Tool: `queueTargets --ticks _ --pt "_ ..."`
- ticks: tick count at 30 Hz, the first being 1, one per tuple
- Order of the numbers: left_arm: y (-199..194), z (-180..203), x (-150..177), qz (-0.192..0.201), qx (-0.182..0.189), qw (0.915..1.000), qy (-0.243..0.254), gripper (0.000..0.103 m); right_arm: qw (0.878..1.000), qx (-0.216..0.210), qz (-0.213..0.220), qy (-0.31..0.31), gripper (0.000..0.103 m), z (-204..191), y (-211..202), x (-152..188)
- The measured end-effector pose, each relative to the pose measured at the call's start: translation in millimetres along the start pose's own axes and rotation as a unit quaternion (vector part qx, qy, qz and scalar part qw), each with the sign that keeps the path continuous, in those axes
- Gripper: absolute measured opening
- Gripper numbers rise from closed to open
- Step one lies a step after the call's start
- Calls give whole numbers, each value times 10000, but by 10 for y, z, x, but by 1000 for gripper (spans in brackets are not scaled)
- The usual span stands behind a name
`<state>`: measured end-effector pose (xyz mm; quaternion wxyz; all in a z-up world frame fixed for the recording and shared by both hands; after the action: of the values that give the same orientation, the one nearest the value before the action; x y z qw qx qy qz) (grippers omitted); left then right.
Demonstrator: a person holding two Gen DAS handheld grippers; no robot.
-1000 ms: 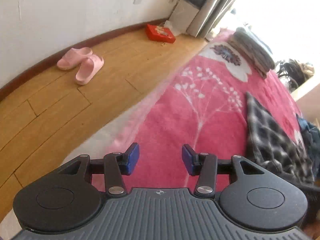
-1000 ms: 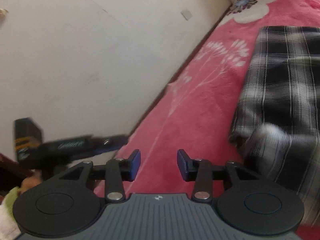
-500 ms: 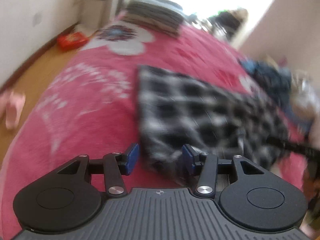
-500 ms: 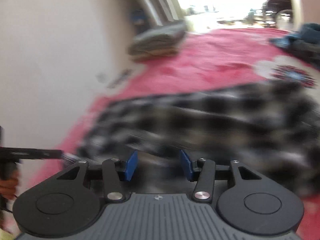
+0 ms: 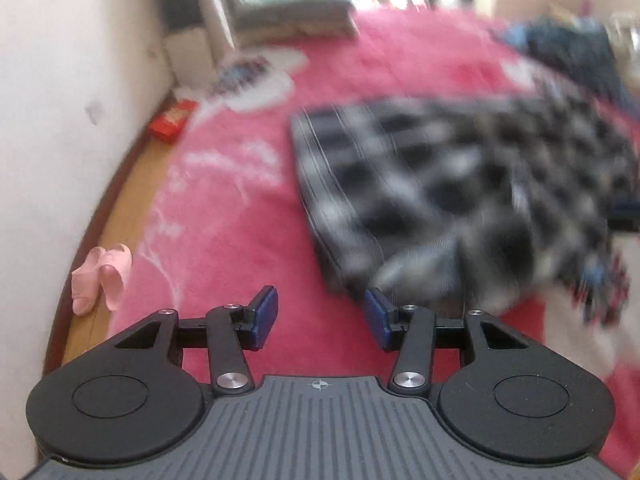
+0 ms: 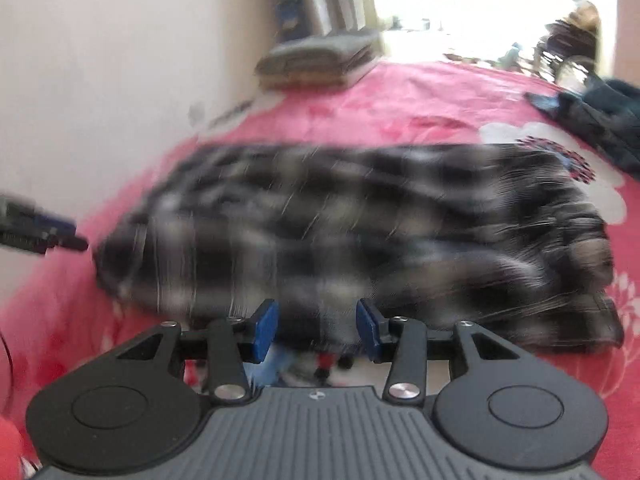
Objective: Fold clothes
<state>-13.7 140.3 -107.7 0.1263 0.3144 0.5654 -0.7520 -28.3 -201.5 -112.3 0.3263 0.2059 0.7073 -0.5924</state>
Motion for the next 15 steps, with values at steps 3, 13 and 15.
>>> queueTargets --ticks 3,13,15 --pt "27 169 -219 298 483 9984 34 48 9978 -214 83 620 48 99 54 -214" --pt "566 785 179 -526 1290 9861 900 48 9961 -817 -96 320 48 -509 357 -257" --pt "544 745 317 -609 1371 9853 812 48 9965 -750 -360 -10 48 -563 434 -68"
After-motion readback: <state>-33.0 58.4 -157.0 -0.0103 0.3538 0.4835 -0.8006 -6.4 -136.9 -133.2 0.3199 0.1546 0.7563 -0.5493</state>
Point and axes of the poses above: each gripper's, at about its wrist camera, not at the fingertips, and y roughly the way its jaws point, z to its right, x to its underside, the point moved 7 cm from there along y, roughly the way its jaws point, and after that the axes turned 14 degrees about x, right-handed, at the moved point
